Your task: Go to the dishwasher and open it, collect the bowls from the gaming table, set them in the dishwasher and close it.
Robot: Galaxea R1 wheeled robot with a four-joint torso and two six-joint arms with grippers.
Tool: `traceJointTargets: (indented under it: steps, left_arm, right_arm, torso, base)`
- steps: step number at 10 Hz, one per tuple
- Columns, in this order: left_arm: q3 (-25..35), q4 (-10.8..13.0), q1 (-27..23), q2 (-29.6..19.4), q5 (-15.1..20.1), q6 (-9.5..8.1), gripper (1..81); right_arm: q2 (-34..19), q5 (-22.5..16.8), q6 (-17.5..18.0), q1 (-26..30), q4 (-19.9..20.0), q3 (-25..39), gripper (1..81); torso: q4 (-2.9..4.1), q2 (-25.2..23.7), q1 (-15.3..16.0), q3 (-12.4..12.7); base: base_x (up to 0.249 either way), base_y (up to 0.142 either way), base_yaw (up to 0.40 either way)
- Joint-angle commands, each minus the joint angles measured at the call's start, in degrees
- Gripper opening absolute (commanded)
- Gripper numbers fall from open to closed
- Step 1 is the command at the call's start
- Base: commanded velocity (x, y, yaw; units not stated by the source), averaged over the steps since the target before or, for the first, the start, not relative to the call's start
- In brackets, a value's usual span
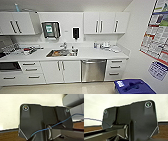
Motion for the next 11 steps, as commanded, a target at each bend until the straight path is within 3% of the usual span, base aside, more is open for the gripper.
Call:
traceJointTargets:
  steps: [1, 11]
  left_arm:
    - [0.47, -0.36, -2.00, -0.66, 2.21, -0.09, 81.1]
    - [0.73, -0.27, -1.56, -0.75, 2.12, -0.09, 81.1]
  right_arm:
    - [-0.94, -3.09, -0.24, 2.40, -0.35, 0.59, 81.1]
    - [-1.38, -3.09, -0.24, 2.40, -0.18, 0.07, 81.1]
  torso:
    - [0.00, 0.00, 0.01, 0.00]
    - [0.00, 0.00, 0.01, 0.00]
  base:
    - [0.155, 0.000, 0.000]
    - [0.164, 0.000, 0.000]
